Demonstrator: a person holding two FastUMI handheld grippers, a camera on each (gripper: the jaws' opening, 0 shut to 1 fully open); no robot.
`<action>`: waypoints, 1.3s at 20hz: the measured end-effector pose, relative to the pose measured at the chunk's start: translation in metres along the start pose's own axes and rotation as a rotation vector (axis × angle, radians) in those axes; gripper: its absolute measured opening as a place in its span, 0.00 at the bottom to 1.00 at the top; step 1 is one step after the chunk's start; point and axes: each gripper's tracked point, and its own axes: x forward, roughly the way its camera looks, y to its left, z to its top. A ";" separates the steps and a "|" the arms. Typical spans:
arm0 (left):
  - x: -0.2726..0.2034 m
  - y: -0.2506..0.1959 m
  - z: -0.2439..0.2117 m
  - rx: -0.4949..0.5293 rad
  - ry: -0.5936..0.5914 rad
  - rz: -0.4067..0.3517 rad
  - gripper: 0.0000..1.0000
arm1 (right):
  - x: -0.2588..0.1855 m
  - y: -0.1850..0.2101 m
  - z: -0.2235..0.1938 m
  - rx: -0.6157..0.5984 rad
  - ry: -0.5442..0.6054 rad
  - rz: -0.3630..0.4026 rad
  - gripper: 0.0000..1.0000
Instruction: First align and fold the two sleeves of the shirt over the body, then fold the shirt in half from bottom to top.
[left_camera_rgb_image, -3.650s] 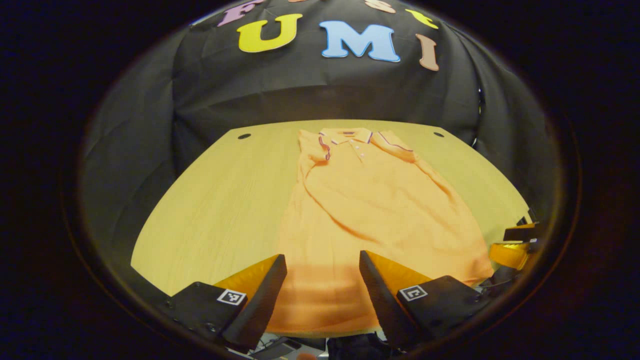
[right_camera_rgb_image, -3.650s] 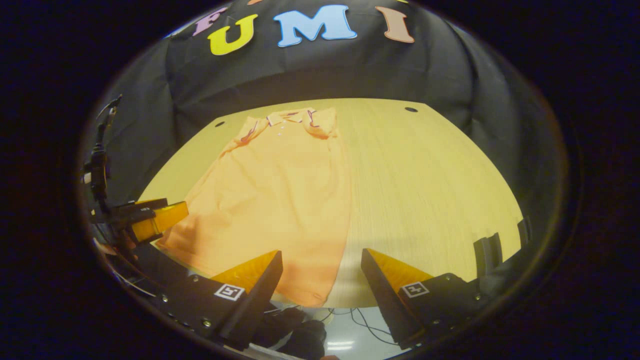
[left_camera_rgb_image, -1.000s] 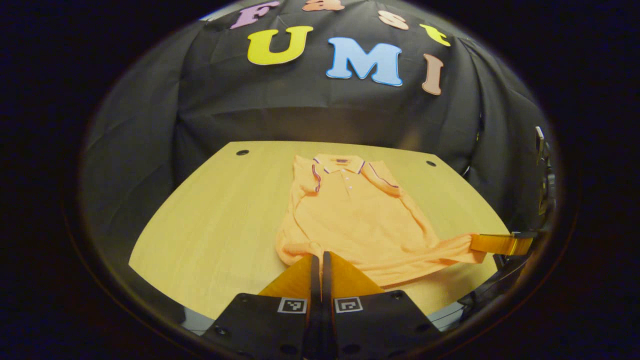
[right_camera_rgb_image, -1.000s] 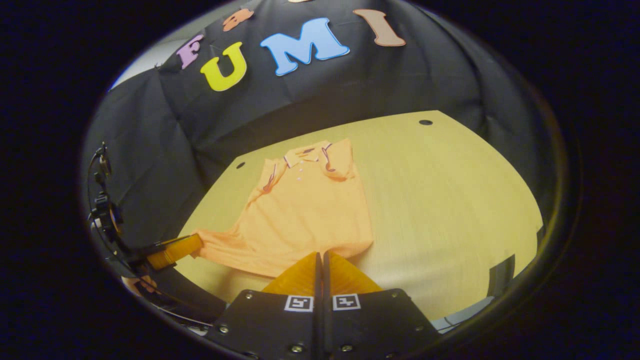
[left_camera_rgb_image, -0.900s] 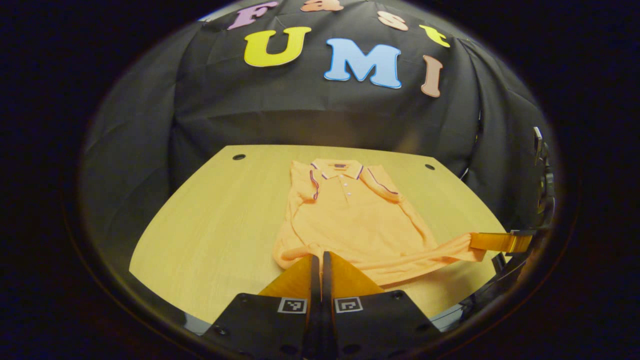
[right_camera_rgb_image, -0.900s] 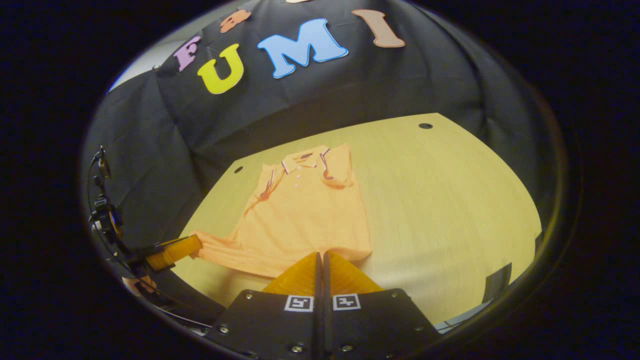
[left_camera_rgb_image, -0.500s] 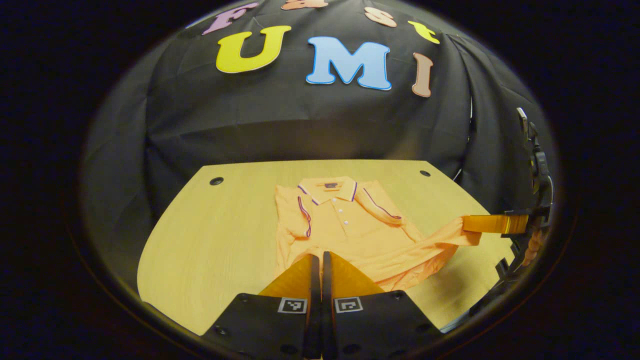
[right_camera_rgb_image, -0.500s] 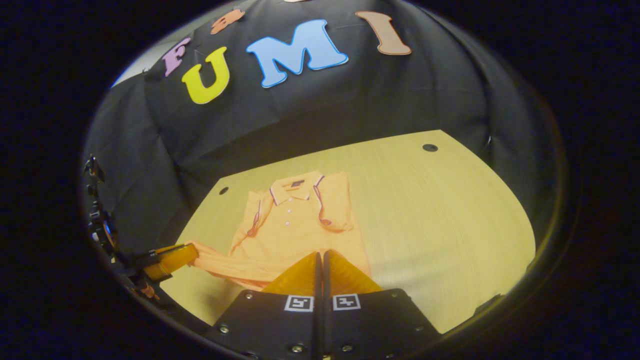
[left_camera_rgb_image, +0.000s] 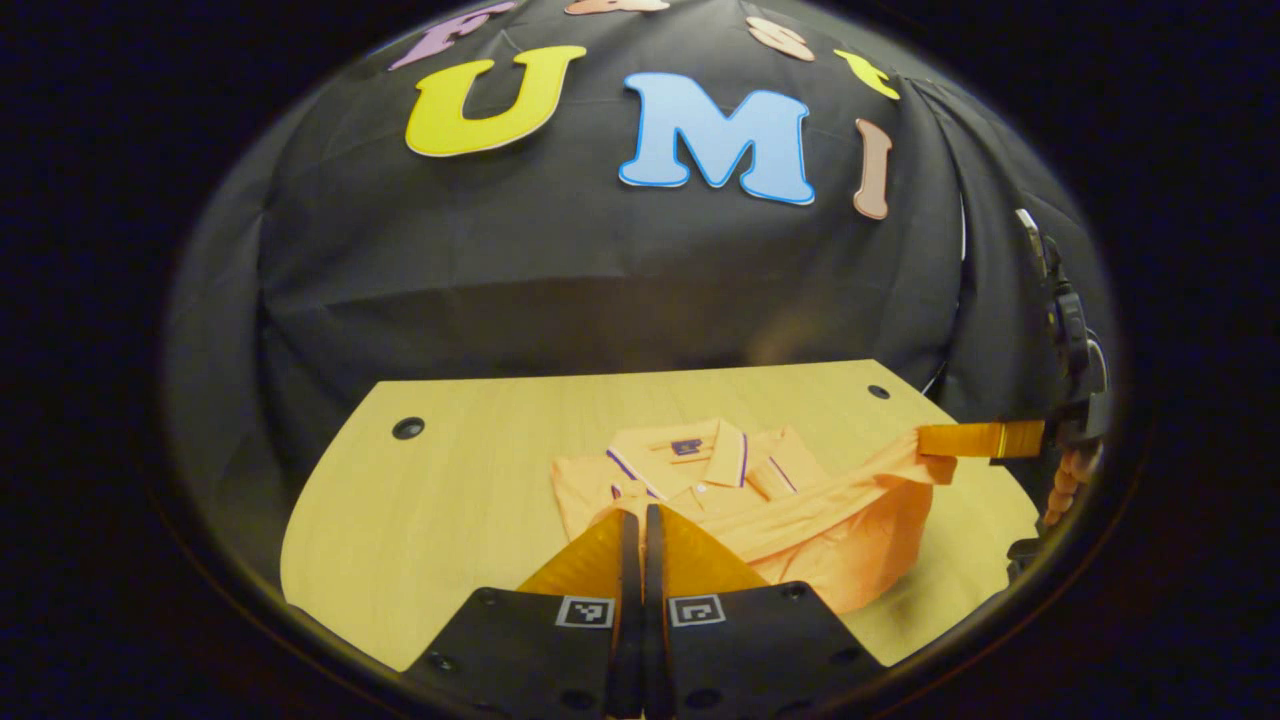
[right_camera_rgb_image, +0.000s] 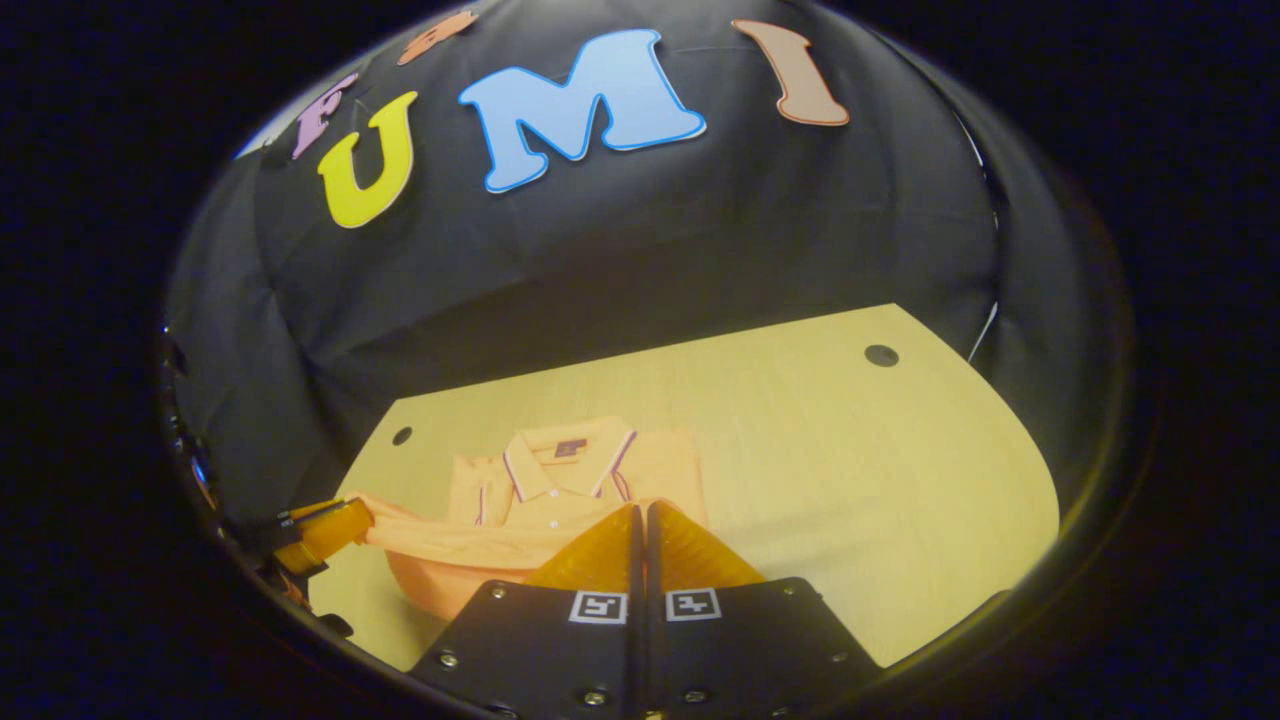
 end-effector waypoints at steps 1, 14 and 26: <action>0.013 0.005 0.002 0.005 0.000 0.001 0.06 | 0.013 0.001 0.006 -0.006 -0.001 -0.007 0.00; 0.141 0.040 0.011 0.031 -0.054 -0.008 0.06 | 0.116 -0.006 0.024 -0.069 -0.014 -0.164 0.00; 0.141 0.045 -0.001 -0.003 -0.015 0.045 0.18 | 0.112 -0.002 0.005 -0.192 0.013 -0.179 0.16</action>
